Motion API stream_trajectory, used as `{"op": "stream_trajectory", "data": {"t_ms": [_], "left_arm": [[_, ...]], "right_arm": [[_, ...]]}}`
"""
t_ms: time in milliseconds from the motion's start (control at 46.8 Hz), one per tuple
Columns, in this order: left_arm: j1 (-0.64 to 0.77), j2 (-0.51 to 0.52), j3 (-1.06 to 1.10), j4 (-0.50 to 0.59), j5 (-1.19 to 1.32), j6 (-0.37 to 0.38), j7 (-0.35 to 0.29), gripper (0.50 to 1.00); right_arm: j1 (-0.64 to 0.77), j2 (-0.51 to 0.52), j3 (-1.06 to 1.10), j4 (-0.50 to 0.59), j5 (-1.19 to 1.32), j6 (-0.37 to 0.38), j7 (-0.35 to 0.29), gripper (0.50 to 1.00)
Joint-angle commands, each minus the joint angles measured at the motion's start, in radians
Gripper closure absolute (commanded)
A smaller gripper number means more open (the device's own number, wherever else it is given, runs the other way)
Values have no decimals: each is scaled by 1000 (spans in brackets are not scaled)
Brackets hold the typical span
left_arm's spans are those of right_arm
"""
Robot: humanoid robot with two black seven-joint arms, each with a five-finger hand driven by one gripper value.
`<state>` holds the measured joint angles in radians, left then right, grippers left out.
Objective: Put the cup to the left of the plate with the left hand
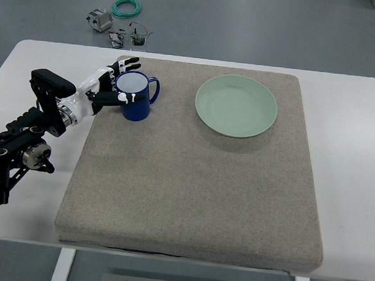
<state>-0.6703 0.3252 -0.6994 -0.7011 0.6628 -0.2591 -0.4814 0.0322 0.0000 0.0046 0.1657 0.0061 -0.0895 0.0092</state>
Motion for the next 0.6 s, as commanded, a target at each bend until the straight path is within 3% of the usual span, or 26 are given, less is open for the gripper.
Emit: {"op": "stream_trajectory", "data": {"t_ms": [0, 576], "left_arm": [[0, 0, -2, -6, -9, 0, 0, 536], [1, 83, -18, -103, -83, -17, -2, 508]], "right_arm": [[0, 0, 0, 0, 0, 0, 0, 566], [0, 0, 0, 0, 0, 0, 0, 566]]}}
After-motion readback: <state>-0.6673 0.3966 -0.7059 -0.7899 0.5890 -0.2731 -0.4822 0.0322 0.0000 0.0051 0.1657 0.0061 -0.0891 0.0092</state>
